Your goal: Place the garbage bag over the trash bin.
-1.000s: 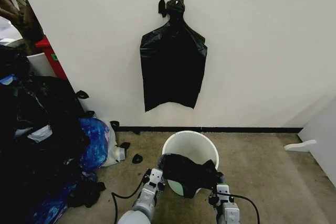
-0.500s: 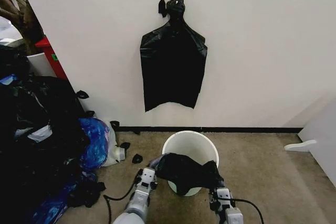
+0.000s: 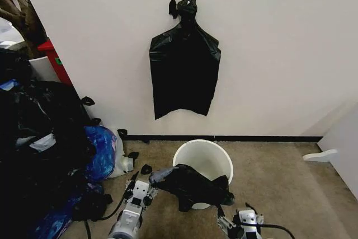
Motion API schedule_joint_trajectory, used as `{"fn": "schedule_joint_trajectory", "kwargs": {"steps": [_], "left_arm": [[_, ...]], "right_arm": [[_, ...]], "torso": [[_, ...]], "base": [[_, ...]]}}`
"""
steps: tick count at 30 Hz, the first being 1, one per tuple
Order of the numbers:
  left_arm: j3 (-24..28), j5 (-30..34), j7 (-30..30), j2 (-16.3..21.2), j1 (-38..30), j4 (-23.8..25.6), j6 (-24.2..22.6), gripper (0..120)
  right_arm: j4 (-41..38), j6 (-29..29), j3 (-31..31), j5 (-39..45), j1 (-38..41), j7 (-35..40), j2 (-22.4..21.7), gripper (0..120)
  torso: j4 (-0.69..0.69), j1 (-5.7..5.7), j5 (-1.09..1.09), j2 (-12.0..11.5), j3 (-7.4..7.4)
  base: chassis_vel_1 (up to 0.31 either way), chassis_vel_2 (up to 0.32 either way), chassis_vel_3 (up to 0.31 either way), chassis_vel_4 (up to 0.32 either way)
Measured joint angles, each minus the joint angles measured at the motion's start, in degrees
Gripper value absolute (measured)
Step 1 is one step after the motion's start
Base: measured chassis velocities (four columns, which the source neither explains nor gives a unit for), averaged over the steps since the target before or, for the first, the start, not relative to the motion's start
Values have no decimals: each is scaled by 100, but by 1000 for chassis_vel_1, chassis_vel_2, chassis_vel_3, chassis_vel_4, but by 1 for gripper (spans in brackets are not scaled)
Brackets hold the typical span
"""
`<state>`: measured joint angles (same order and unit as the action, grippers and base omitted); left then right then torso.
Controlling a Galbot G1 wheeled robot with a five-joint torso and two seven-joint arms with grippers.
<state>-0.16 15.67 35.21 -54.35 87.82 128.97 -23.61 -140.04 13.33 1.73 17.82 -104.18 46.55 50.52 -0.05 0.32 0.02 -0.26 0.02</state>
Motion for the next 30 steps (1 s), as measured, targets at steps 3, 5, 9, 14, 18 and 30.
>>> {"fn": "schedule_joint_trajectory", "kwargs": {"steps": [3,5,9,14,18,30], "left_arm": [[55,203,-300,-270,-351,-593,301,100],[72,230,-445,-360,-466,-828,456,100],[21,9,-1257,-373,-702,-1449,1257,100],[-384,-324,-2862,-143,-890,-2108,2485,100],[-616,-199,-4426,65,-1110,-2652,3496,100],[-685,205,-6808,-30,-1704,-3434,4131,100]], "right_arm": [[78,-221,-42,-255,169,-217,97,100],[130,-293,-77,-311,251,-303,119,100],[310,-522,-316,-363,504,-559,162,100],[523,-719,-601,-282,919,-792,244,100],[583,-654,-555,-101,1224,-814,418,100],[1091,-474,-299,0,1756,-843,749,100]], "torso": [[1,1,-1,0,0],[0,1,-3,0,0],[1,1,-2,0,1],[3,1,0,0,1],[2,1,-2,0,1],[2,1,-2,0,1]], "base": [[0,0,0,0],[0,0,0,0],[0,0,0,0],[0,0,0,0],[0,0,0,0],[0,0,0,0]]}}
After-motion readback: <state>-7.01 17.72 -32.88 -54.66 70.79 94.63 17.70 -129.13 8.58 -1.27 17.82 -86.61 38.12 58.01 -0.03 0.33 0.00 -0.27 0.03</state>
